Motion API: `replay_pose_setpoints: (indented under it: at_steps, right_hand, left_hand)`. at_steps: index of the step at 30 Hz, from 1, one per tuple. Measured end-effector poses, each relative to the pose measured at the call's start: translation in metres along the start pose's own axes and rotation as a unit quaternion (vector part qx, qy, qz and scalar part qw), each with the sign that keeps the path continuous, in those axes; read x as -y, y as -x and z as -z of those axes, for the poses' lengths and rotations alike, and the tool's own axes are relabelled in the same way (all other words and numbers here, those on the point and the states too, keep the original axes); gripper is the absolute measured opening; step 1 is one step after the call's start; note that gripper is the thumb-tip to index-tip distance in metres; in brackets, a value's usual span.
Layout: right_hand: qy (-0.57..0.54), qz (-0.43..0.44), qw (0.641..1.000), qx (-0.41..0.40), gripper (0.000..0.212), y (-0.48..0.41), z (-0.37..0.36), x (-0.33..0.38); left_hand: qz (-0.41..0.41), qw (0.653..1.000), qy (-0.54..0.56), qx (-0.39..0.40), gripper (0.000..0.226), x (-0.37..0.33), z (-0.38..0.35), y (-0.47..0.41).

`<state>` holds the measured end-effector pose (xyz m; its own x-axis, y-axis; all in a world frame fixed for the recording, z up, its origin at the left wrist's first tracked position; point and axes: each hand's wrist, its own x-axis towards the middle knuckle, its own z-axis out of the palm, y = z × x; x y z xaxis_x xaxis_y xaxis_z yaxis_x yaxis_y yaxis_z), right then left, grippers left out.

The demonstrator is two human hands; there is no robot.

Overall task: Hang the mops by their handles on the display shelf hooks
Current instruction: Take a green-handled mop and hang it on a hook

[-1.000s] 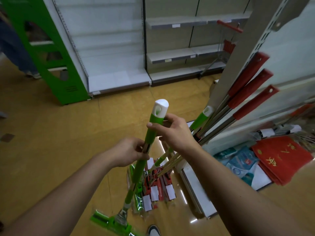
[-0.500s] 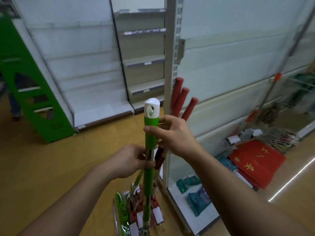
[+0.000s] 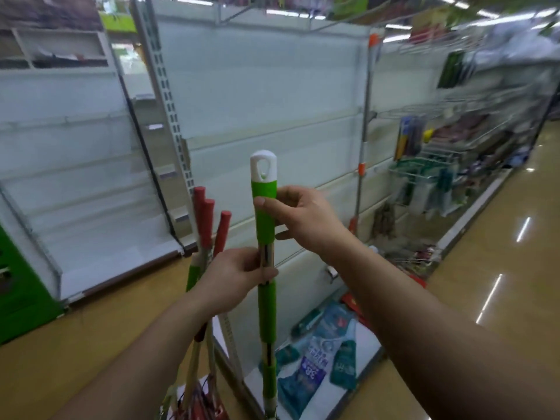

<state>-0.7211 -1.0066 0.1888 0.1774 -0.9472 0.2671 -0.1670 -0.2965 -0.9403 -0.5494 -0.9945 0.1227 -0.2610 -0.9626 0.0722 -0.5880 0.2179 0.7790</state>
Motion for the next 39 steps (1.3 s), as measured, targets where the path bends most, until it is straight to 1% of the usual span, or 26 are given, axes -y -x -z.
replay_pose_setpoints:
  at_steps: [3, 7, 9, 12, 15, 19, 24, 31, 35, 37, 39]
  right_hand:
    - [0.021, 0.007, 0.999, -0.028, 0.015, 0.001, 0.040, 0.008]
    - [0.044, 0.014, 0.997, -0.068, 0.019, -0.004, 0.087, 0.008]
    - [0.042, 0.009, 0.996, -0.082, 0.019, -0.009, 0.110, 0.003]
    - [0.035, -0.002, 0.995, -0.098, 0.030, -0.020, 0.145, -0.011]
    - [0.056, 0.006, 0.993, -0.102, 0.033, -0.037, 0.181, -0.027]
    - [0.052, 0.013, 0.994, -0.100, 0.033, -0.073, 0.225, -0.042]
    - [0.022, 0.027, 0.994, -0.099, 0.031, -0.124, 0.275, -0.055]
    - [0.027, 0.053, 0.995, -0.084, 0.028, -0.184, 0.328, -0.066]
    - [0.021, 0.078, 0.995, -0.051, 0.021, -0.220, 0.358, -0.076]
    - [0.016, 0.086, 0.995, -0.038, 0.021, -0.239, 0.370, -0.084]
    - [0.010, 0.097, 0.995, -0.018, 0.022, -0.258, 0.382, -0.092]
  left_hand:
    - [-0.023, 0.999, 0.039, -0.006, 0.010, -0.027, -0.025, -0.021]
    - [-0.055, 0.994, 0.089, 0.003, 0.009, -0.053, -0.055, -0.059]
    - [-0.064, 0.993, 0.097, 0.009, 0.009, -0.063, -0.071, -0.081]
    - [-0.083, 0.989, 0.119, 0.022, 0.009, -0.073, -0.097, -0.114]
    - [-0.100, 0.988, 0.115, 0.033, 0.015, -0.086, -0.120, -0.153]
    - [-0.112, 0.986, 0.120, 0.040, 0.020, -0.104, -0.141, -0.207]
    - [-0.129, 0.985, 0.112, 0.038, 0.018, -0.128, -0.153, -0.278]
    - [-0.132, 0.988, 0.082, 0.019, 0.015, -0.156, -0.157, -0.346]
    - [-0.119, 0.989, 0.092, -0.001, 0.021, -0.168, -0.158, -0.381]
    - [-0.109, 0.990, 0.086, -0.026, 0.026, -0.174, -0.160, -0.397]
    - [-0.098, 0.991, 0.076, -0.051, 0.022, -0.181, -0.162, -0.412]
